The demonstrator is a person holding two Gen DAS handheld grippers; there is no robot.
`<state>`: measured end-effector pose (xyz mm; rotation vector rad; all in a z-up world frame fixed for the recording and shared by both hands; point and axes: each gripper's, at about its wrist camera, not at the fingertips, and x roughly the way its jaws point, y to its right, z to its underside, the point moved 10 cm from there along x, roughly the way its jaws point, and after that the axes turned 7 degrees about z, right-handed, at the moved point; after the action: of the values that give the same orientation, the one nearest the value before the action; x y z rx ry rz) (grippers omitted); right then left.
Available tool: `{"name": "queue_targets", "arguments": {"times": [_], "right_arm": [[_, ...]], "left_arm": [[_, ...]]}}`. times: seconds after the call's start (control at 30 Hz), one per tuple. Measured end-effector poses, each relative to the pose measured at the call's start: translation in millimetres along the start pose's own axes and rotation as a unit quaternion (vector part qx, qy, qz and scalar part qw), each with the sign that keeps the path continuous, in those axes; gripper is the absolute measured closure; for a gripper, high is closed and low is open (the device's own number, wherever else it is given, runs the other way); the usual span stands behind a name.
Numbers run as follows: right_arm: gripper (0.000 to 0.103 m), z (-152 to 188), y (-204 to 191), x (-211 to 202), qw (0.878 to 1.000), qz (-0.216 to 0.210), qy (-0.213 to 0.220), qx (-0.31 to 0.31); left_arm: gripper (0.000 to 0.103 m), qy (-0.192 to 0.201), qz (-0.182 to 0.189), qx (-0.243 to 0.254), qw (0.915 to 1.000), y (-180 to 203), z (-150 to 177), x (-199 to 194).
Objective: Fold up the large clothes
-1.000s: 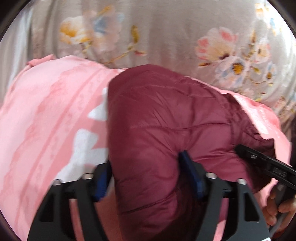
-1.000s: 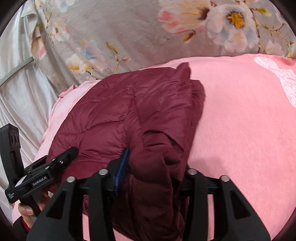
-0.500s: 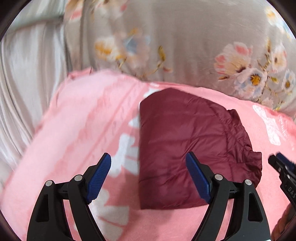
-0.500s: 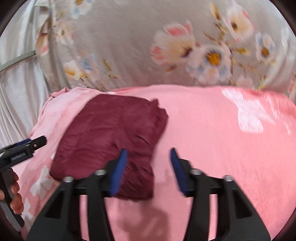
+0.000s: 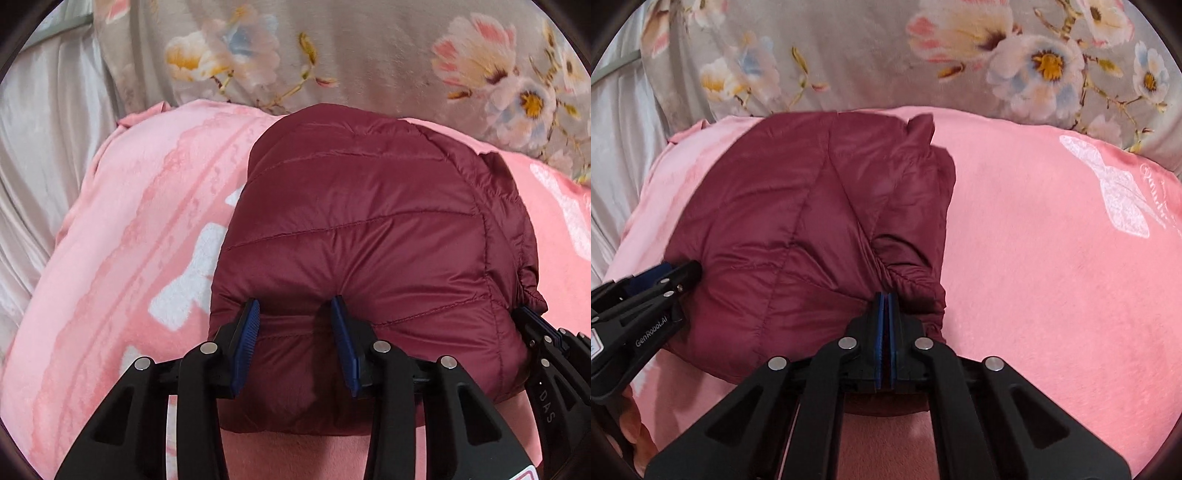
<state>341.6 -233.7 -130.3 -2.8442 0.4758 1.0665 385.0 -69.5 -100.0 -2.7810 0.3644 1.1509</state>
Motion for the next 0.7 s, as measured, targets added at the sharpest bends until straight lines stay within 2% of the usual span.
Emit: {"name": "queue_targets", "arguments": {"times": [0.13,0.23,0.7], "right_arm": [[0.103,5,-4,9,1.0,0.012,0.006,-0.015],[0.103,5,-2,10,1.0,0.005,0.002,-0.011],[0.103,4,-1,13,1.0,-0.012,-0.01,-0.003]], "left_arm": [[0.066,0.017,-0.016,0.018,0.9996,5,4,7],[0.068,0.025,-0.026,0.03,0.9989,9,5,8],[0.069,0.03,-0.018,0.018,0.9992,11,8,14]]}}
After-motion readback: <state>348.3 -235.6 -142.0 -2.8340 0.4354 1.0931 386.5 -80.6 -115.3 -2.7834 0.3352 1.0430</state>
